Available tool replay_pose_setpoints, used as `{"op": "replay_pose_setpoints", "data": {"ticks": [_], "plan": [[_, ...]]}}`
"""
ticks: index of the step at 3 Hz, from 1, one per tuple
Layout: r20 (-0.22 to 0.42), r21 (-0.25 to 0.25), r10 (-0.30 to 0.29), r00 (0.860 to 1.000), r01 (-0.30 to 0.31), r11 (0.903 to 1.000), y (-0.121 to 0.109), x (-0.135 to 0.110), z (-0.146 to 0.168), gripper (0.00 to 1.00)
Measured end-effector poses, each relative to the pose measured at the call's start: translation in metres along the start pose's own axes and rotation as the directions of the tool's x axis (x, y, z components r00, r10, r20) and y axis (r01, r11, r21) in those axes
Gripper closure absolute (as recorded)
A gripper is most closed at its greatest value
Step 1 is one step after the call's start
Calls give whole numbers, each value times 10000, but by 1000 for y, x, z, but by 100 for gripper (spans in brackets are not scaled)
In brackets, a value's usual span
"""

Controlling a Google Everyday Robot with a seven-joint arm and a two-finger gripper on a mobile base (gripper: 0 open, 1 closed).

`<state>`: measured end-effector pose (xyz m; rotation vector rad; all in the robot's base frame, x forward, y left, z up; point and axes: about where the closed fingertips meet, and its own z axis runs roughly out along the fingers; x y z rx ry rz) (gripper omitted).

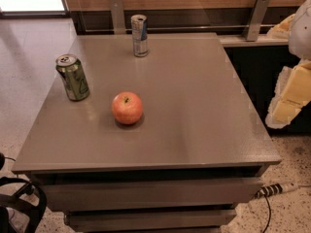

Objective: Move apple near redbull can

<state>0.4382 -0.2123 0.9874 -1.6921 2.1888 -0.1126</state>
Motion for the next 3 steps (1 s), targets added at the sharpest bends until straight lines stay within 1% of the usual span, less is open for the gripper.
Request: {"op": "replay_pose_setpoints", "data": {"ticks": [1,2,3], "plan": [[1276,-374,410,9910,-365,9986,2,0,13,0],[3694,-1011,1100,9227,-778,9918,4,-27,29,0],[5514,-1306,1338,8234,-732,9887,5,-71,31,0]]}}
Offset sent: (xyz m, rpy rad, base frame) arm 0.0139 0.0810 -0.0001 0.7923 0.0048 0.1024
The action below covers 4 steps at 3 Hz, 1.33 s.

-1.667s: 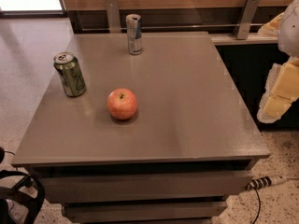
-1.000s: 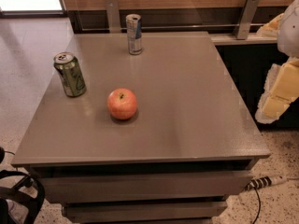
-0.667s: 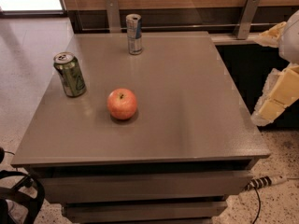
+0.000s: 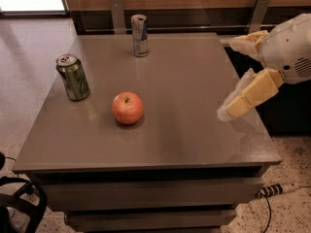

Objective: Move apple near redbull can

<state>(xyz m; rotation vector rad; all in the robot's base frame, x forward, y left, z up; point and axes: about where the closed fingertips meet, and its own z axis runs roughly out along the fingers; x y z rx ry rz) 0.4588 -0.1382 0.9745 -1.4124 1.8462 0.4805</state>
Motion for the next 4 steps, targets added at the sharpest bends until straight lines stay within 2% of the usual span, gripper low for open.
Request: {"op": "replay_pose_setpoints", "data": {"ticks": [1,2,3,4], "plan": [[2012,-275,-98,9795,157,9995,12,-46,28,0],[2635,-381,-123,9646,232,9990,18,-69,31,0],[2635,-381,-123,9646,232,9990,18,-69,31,0],[2735,-378,-228,9616,344,9987,14,-75,52,0]]}}
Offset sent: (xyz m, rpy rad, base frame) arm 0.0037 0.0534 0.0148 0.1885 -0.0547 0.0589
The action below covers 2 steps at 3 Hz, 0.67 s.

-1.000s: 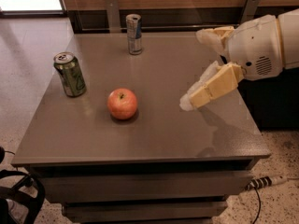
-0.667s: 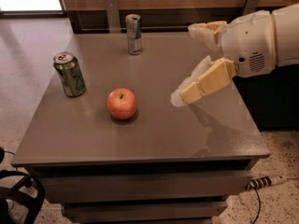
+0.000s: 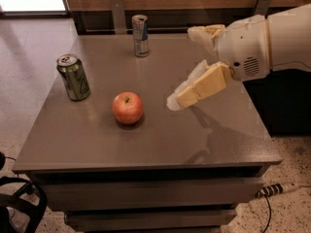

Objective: Move apple near redbull can

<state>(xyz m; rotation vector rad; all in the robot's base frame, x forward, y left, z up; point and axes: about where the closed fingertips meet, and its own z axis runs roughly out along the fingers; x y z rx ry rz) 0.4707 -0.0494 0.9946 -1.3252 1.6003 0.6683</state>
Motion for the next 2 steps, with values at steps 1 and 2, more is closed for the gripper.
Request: {"op": "replay_pose_setpoints", "data": {"ticks": [1,2], "plan": [[942,-411,53,9955,-14,9992,-5,15,51,0],[1639,-539,-11,9865,101,9985,-7,38,88,0]]}}
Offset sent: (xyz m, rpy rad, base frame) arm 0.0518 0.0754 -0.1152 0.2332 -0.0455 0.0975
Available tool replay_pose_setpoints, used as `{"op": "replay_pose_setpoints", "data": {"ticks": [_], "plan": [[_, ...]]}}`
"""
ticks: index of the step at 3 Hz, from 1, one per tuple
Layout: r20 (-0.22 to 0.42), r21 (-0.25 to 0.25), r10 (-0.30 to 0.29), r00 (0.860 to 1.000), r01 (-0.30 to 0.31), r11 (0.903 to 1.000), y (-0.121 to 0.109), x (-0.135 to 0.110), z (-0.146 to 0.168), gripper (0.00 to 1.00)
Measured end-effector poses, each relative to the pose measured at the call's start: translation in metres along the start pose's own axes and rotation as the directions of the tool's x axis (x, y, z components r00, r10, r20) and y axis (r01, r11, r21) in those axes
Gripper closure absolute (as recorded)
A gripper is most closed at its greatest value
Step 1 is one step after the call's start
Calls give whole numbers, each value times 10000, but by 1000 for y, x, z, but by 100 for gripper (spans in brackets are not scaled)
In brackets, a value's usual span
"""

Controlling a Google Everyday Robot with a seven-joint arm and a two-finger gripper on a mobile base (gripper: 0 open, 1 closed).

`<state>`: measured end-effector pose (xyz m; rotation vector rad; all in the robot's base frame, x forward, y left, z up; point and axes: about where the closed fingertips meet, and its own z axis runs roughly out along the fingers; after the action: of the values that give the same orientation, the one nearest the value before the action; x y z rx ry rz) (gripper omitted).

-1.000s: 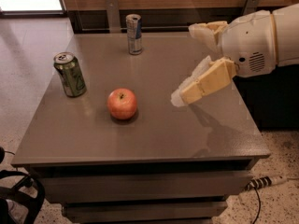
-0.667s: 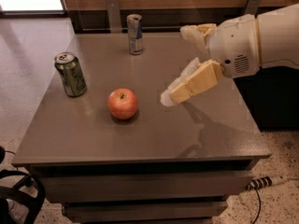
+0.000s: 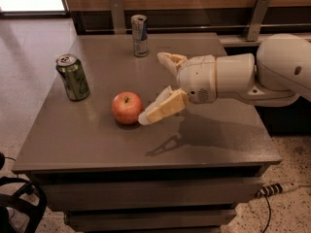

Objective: Move apple near redbull can

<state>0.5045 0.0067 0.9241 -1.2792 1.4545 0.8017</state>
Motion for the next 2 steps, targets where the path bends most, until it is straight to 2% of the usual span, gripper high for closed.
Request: {"op": "replay_pose_setpoints", "data": {"ticks": [1,2], "plan": [[391,-32,68,9992,-67,10000,0,30,21,0],[593,72,-111,9982,107,9999,0,45,45,0]]}}
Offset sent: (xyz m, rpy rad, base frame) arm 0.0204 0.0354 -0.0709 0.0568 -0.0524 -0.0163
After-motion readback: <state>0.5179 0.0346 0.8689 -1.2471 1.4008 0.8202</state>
